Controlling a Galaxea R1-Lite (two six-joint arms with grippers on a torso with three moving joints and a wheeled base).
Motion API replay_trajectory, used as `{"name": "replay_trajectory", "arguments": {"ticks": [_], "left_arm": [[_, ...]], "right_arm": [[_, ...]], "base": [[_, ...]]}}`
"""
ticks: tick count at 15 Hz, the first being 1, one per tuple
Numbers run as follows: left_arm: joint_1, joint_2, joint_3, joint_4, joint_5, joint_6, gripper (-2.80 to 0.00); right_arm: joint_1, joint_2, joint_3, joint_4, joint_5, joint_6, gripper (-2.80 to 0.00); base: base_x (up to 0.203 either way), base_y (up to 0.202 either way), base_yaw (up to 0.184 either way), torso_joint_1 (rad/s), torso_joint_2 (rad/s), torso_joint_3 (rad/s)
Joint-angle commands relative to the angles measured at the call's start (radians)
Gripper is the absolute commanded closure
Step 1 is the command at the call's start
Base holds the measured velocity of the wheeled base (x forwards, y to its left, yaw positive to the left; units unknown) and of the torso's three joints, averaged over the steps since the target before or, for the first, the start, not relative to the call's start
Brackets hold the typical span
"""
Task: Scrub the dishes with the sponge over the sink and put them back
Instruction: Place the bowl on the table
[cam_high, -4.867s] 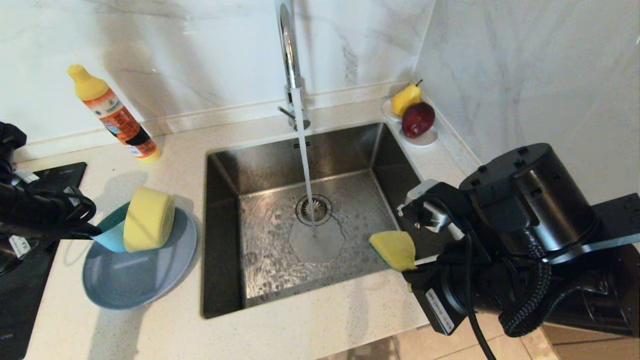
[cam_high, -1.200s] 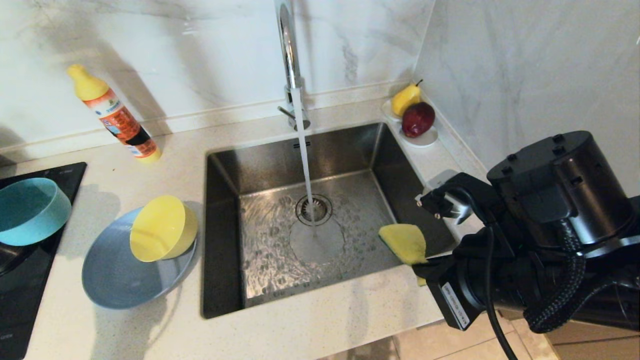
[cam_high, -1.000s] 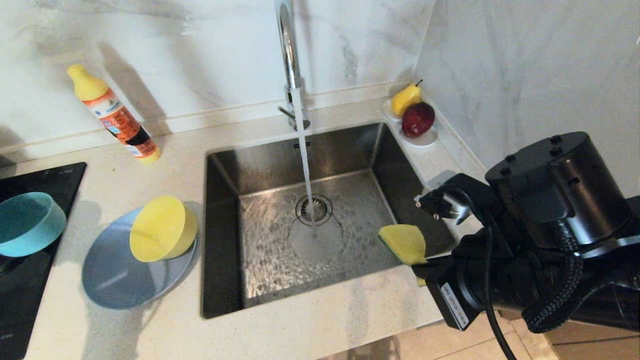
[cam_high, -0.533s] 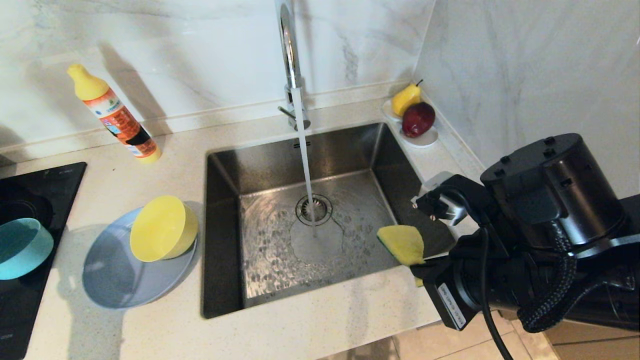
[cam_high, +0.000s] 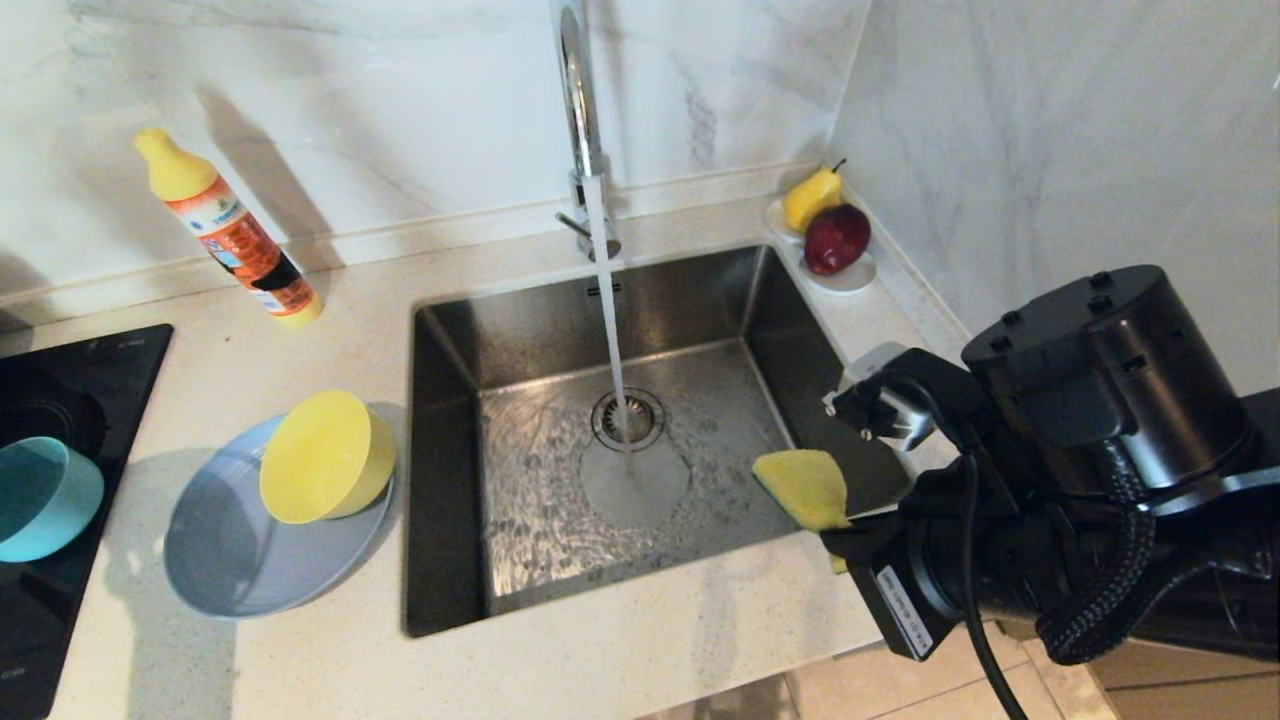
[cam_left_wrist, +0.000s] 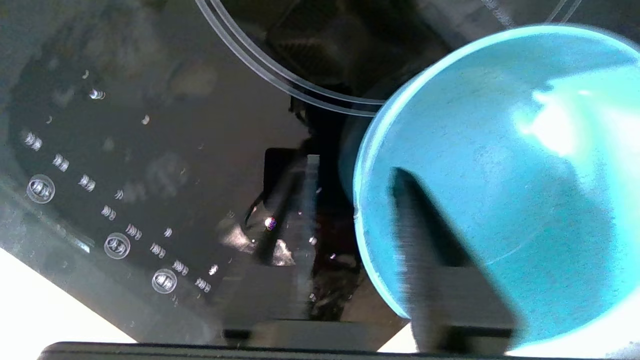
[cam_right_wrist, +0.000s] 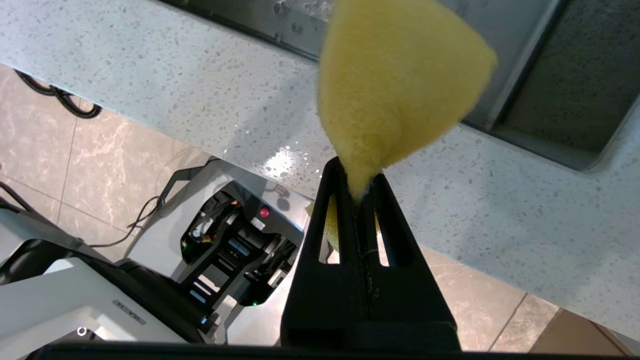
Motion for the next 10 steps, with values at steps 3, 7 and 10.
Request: {"name": "replay_trajectory", "arguments": {"ticks": [3, 7, 10], "left_arm": [[0.001, 0.002, -0.017, 0.078, -0.003, -0.02, -2.8], [0.001, 0.034, -0.137, 0.299, -0.066, -0.079, -2.8], [0.001, 0.066, -0.174, 0.344, -0.078, -0.117, -2.8]], "right_arm": [[0.0, -0.008, 0.003, 0.003, -0.002, 0.001, 0.0], [0.0, -0.013, 0.005, 0.005, -0.002, 0.001, 0.0], [0.0, -0.016, 0.005, 0.005, -0.002, 0.001, 0.0]], "base": [[0.0, 0.0, 0.0, 0.0, 0.0, 0.0], [0.0, 0.0, 0.0, 0.0, 0.0, 0.0], [0.0, 0.0, 0.0, 0.0, 0.0, 0.0]]}}
